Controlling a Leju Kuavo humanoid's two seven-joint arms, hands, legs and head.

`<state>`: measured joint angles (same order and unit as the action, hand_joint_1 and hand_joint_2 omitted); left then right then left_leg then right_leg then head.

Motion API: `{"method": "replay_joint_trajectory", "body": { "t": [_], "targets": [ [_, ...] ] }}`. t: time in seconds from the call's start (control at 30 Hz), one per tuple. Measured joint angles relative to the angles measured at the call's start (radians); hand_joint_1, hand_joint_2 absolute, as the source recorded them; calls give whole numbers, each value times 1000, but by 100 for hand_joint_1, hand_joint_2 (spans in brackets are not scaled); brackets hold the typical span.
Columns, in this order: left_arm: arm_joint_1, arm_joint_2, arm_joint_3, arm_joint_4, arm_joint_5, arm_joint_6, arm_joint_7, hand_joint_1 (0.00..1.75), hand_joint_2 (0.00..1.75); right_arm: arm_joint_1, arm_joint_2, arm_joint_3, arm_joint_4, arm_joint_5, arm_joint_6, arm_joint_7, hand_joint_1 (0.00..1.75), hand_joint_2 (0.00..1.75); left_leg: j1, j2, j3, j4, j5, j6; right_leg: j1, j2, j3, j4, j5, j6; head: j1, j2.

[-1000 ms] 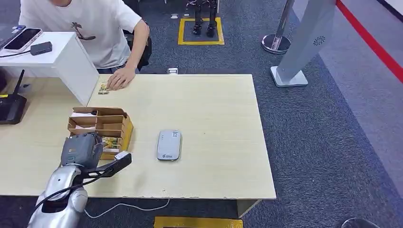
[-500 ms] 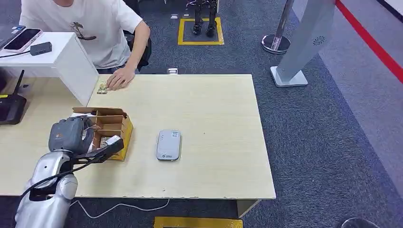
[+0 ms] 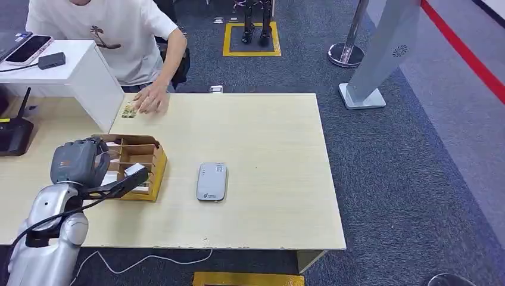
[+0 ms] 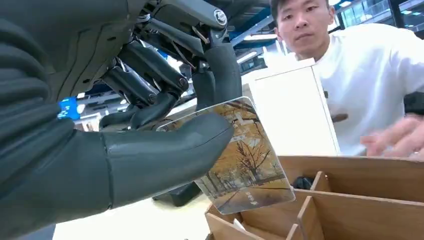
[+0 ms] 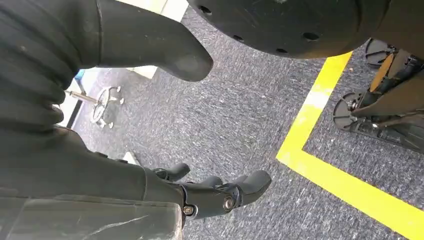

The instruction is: Pass the card to the sensor for recognition and then transmit it.

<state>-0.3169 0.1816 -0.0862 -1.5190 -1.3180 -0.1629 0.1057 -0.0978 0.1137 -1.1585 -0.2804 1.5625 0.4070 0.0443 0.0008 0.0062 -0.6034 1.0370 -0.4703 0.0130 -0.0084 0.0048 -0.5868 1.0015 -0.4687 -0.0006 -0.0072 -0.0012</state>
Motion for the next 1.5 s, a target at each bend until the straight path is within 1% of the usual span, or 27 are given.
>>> {"method": "replay_joint_trajectory", "body": {
  "t": [0.13,0.3,0.43,0.6,0.8,1.1,1.33,1.37,1.4,1.5],
  "targets": [
    [0,8,0,0,-8,2,8,175,175,0,0,0,0,0,0,0,0,175,0,0,0,0,0,0,0,0,0,0,0,0,0,0],
    [-1,15,1,2,-107,28,59,175,175,0,0,2,1,3,0,3,0,175,0,0,0,0,0,0,0,0,0,0,0,0,0,0],
    [-14,17,10,15,-140,42,59,175,175,0,0,8,1,3,0,3,0,175,0,0,0,0,0,0,0,0,0,0,0,0,0,0],
    [-44,13,31,47,-181,46,53,175,175,0,0,23,1,3,0,3,0,175,0,0,0,0,0,0,0,0,0,0,0,0,0,0],
    [-80,8,47,86,-193,46,43,175,175,-1,-1,34,2,3,0,3,0,175,0,0,0,0,0,0,0,0,0,0,0,0,0,0],
    [-105,-9,50,118,-224,43,18,175,175,-1,-1,50,4,3,0,10,0,175,0,0,0,0,0,0,0,0,0,0,0,0,0,0],
    [-128,-18,50,144,-225,38,0,175,175,-1,-1,51,4,3,0,9,0,175,0,0,0,0,0,0,0,0,0,0,0,0,0,0],
    [-130,-19,50,148,-224,38,0,9,175,0,-1,51,4,3,0,9,0,175,0,0,0,0,0,0,0,0,0,0,0,0,0,0],
    [-132,-20,50,150,-223,38,-1,0,175,0,-1,51,5,3,0,9,0,175,0,0,0,0,0,0,0,0,0,0,0,0,0,0],
    [-134,-23,50,157,-220,37,-1,0,175,-1,-1,51,5,3,0,9,0,175,0,0,0,0,0,0,0,0,0,0,0,0,0,0]
  ]
}}
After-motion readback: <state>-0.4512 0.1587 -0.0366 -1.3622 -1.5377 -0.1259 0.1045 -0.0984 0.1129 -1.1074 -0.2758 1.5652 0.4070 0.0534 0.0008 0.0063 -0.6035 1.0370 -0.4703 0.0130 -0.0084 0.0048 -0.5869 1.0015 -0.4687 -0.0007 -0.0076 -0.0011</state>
